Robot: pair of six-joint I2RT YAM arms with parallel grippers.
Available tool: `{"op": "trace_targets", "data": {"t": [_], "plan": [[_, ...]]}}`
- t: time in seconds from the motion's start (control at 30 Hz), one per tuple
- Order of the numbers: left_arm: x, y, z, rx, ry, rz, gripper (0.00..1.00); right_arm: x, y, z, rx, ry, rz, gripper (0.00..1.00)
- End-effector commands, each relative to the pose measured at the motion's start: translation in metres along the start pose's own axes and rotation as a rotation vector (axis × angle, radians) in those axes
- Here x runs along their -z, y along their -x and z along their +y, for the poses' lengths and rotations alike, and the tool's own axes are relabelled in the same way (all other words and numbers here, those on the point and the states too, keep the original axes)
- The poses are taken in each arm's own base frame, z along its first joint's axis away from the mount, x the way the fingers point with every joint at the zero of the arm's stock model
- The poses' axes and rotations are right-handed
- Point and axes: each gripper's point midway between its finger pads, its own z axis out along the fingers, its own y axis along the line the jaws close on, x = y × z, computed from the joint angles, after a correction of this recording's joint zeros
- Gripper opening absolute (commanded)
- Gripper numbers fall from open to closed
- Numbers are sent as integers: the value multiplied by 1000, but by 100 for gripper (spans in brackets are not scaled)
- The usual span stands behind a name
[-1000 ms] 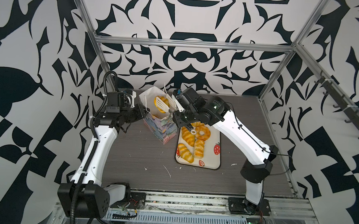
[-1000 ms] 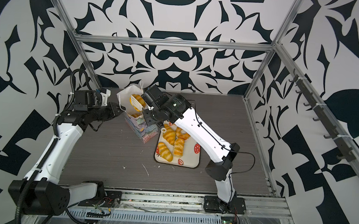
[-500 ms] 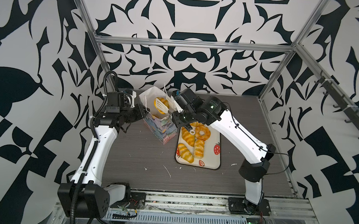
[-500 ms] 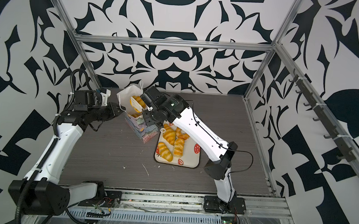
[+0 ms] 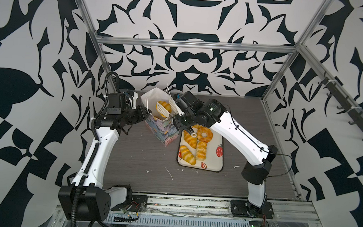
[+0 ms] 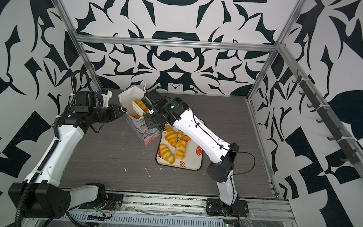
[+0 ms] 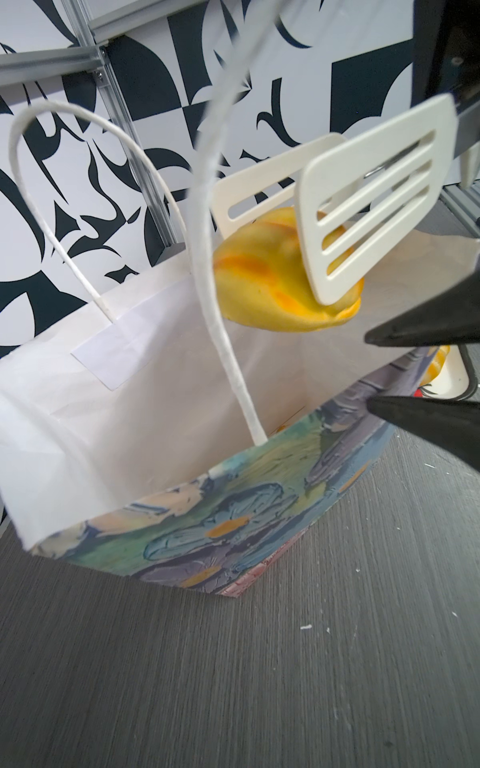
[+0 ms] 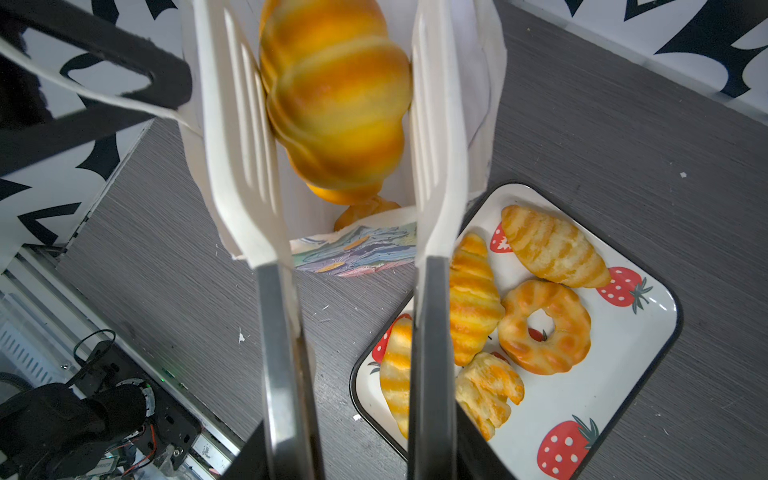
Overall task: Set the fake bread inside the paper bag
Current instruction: 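Hold the roll over the bag opening and open the tongs to drop it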
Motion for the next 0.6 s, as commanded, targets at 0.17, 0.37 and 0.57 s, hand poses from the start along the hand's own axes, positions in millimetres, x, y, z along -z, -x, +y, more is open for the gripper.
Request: {"op": "trace_targets", "data": {"t": [0.17, 0.37, 0.57], "plan": [[7, -2, -6, -15, -7, -2, 25, 36, 20, 5, -6, 39, -117, 54], [7, -3, -5, -12, -6, 1, 25, 41, 22, 3, -6, 37, -125, 55], [7, -3, -5, -12, -6, 1, 25, 47, 23, 2, -5, 30, -132, 55]]}}
